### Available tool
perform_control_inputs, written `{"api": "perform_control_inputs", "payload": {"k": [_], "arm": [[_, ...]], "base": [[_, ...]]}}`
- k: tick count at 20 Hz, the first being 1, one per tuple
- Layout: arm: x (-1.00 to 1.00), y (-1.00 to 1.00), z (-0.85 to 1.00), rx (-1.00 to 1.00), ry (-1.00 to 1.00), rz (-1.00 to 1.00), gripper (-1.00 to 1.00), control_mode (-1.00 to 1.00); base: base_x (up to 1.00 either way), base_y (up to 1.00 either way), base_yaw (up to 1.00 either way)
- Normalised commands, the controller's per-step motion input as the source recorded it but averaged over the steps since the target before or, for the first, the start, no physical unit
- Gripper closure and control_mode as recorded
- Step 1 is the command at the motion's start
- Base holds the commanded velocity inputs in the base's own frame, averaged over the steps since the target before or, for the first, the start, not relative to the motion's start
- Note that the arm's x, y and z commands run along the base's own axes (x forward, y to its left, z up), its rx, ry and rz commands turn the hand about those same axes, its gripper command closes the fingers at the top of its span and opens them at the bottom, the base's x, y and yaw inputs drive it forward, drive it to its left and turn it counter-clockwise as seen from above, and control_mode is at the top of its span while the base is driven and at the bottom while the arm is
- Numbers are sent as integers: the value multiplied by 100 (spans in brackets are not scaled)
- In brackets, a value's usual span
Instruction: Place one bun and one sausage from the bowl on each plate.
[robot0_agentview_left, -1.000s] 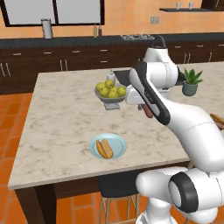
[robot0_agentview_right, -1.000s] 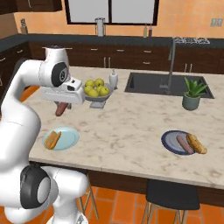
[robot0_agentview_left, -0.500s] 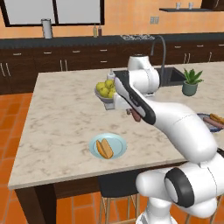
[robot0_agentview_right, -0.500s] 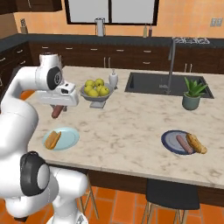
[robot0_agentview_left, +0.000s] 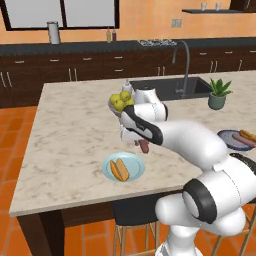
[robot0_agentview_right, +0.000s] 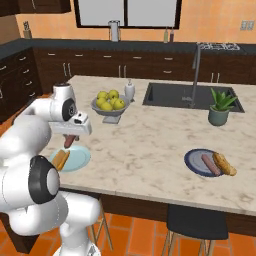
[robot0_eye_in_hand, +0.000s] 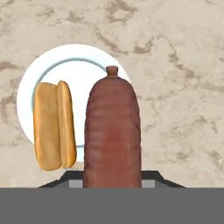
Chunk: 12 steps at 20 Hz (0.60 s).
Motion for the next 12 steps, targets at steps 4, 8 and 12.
{"api": "perform_control_inputs", "payload": {"k": [4, 8, 12], "arm": [[0, 18, -71, 0, -1, 0, 100, -100], [39, 14, -57, 1, -1, 0, 100, -100], [46, 22, -51, 0, 0, 0, 100, -100]], "base": [[0, 0, 0], [0, 0, 0], [0, 0, 0]]}}
